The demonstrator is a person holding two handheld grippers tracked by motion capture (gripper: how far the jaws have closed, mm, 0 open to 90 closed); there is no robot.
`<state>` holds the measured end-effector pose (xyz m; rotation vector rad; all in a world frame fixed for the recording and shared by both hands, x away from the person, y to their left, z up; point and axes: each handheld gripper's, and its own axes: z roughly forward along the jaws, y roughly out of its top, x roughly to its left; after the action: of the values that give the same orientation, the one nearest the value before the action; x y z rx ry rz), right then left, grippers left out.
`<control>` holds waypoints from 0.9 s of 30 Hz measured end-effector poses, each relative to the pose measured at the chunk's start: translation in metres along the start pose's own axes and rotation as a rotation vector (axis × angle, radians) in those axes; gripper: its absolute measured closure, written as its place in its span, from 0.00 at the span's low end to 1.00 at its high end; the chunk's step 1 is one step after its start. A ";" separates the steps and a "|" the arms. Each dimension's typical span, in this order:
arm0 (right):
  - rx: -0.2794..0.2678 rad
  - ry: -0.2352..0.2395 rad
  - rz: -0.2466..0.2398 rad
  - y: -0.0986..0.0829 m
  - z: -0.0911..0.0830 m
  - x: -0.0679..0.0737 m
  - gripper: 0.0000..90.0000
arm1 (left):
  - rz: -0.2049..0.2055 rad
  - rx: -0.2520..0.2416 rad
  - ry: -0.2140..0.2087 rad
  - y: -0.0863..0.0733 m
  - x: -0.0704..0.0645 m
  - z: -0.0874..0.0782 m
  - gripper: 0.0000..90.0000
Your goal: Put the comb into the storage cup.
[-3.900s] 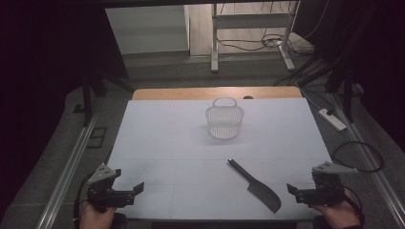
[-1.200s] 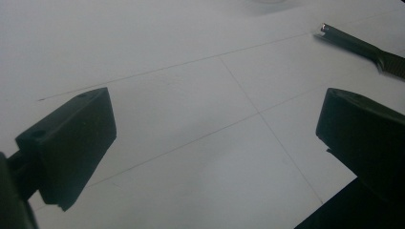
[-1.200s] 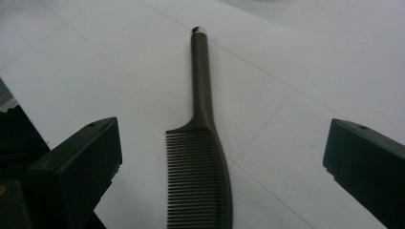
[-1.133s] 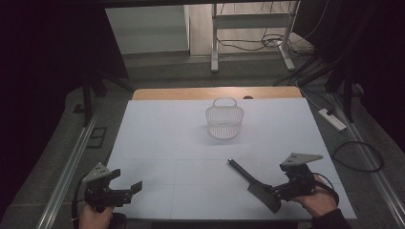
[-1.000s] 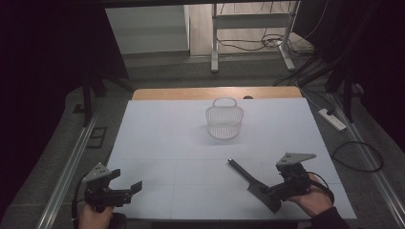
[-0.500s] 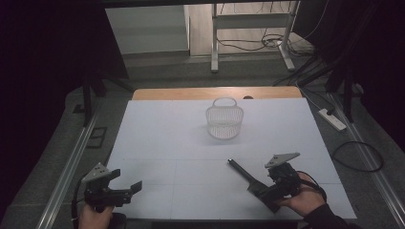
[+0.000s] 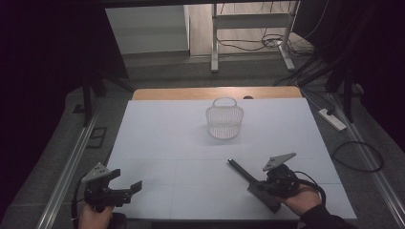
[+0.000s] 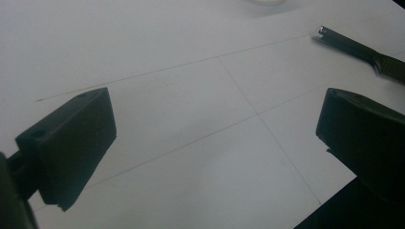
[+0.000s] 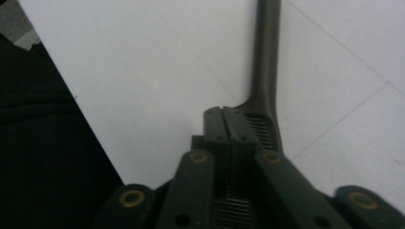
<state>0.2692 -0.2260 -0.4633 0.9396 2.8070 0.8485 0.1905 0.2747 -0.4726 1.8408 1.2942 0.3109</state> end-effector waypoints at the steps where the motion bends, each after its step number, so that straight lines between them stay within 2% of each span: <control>1: 0.003 0.002 -0.007 0.000 0.001 0.000 1.00 | 0.000 0.000 0.000 0.000 0.000 0.000 0.00; 6: 0.033 0.008 -0.037 -0.005 0.011 0.001 1.00 | -0.004 -0.004 -0.001 0.000 0.000 0.000 0.00; 10: 0.024 0.007 -0.055 -0.009 0.015 0.001 1.00 | -0.006 -0.005 -0.003 0.000 0.001 0.000 0.00; 17: 0.056 0.027 -0.106 -0.016 0.025 0.009 1.00 | -0.006 -0.004 -0.004 0.001 0.001 0.000 0.00; 27: 0.101 0.043 -0.124 -0.019 0.034 0.015 1.00 | -0.006 -0.004 -0.006 0.001 0.001 0.001 0.01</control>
<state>0.2541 -0.2136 -0.5006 0.7569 2.9334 0.7266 0.1923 0.2749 -0.4726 1.8328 1.2939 0.3049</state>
